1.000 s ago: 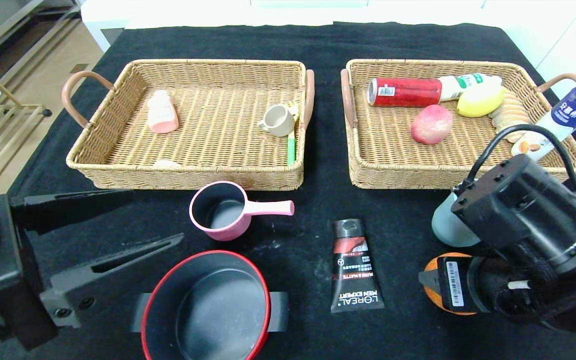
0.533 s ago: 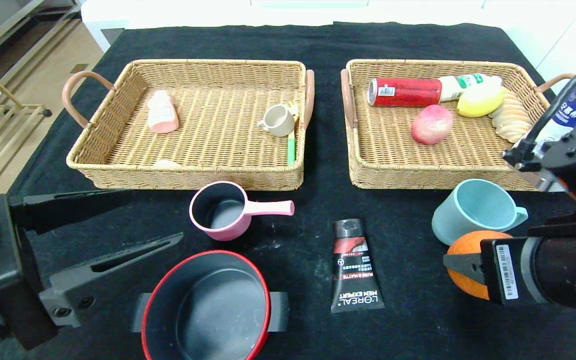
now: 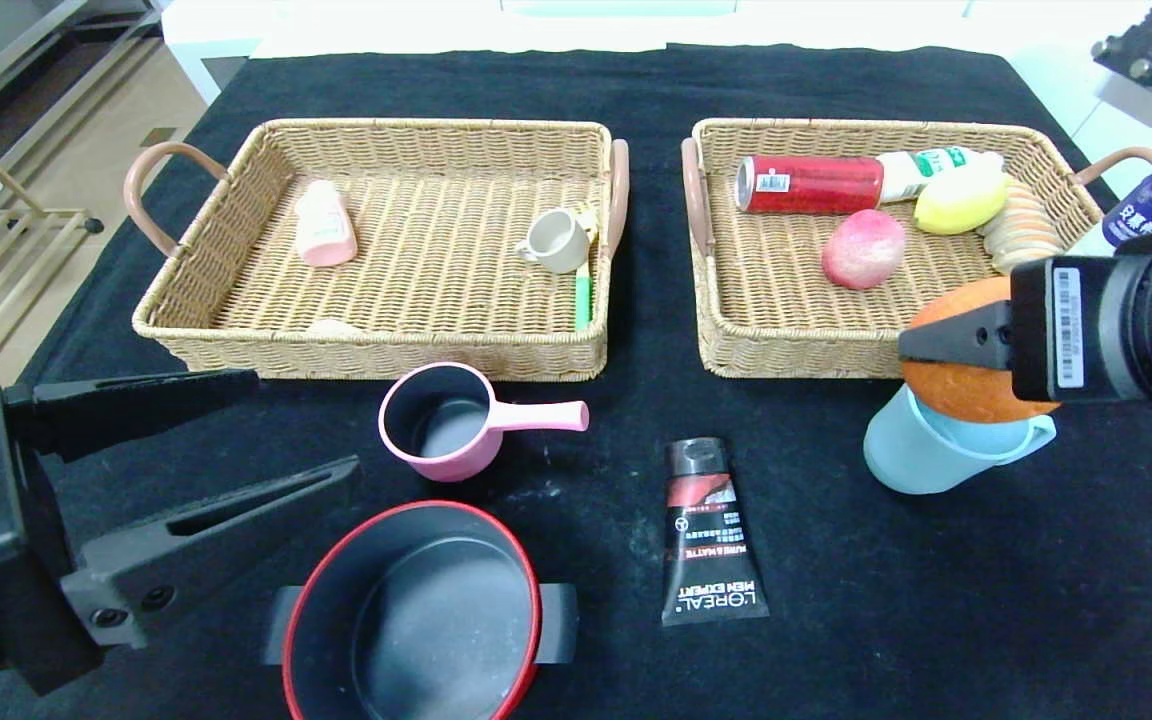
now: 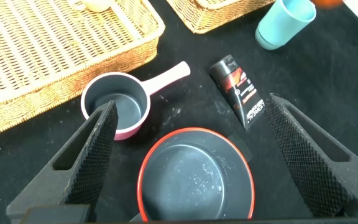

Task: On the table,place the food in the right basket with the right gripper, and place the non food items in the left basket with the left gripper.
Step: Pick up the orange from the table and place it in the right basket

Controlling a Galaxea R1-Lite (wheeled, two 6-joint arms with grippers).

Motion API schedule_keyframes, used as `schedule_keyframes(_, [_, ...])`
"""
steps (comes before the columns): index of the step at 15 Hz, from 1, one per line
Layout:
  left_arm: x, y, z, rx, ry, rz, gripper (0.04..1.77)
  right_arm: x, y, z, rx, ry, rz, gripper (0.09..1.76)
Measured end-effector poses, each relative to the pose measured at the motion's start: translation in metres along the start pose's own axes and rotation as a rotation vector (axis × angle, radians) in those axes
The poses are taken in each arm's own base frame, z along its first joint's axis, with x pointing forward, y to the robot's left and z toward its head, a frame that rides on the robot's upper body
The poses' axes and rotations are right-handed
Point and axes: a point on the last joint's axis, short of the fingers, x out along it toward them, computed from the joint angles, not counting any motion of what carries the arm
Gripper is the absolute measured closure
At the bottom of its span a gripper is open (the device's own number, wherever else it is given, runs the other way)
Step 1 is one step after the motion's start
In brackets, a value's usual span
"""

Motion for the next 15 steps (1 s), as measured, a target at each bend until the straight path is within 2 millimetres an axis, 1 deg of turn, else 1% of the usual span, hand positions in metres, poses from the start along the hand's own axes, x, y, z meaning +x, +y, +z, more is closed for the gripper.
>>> schedule_keyframes(3, [-0.001, 0.0, 0.001, 0.001, -0.006, 0.0, 0.09, 0.016, 0.002, 0.025, -0.011, -0.1, -0.006, 0.66])
schedule_keyframes(6, [-0.002, 0.0, 0.002, 0.002, -0.012, 0.001, 0.09, 0.037, 0.003, 0.043, -0.041, -0.197, -0.025, 0.66])
schedule_keyframes(8, [-0.004, 0.0, 0.002, 0.004, -0.017, 0.0, 0.09, 0.053, 0.0, 0.051, -0.073, -0.229, -0.012, 0.66])
schedule_keyframes(11, [-0.004, -0.001, 0.002, 0.004, -0.019, 0.0, 0.09, 0.077, -0.001, 0.064, -0.067, -0.303, -0.014, 0.66])
schedule_keyframes(15, [-0.004, -0.001, 0.002, 0.004, -0.019, -0.001, 0.09, 0.109, 0.001, 0.07, -0.043, -0.363, -0.006, 0.66])
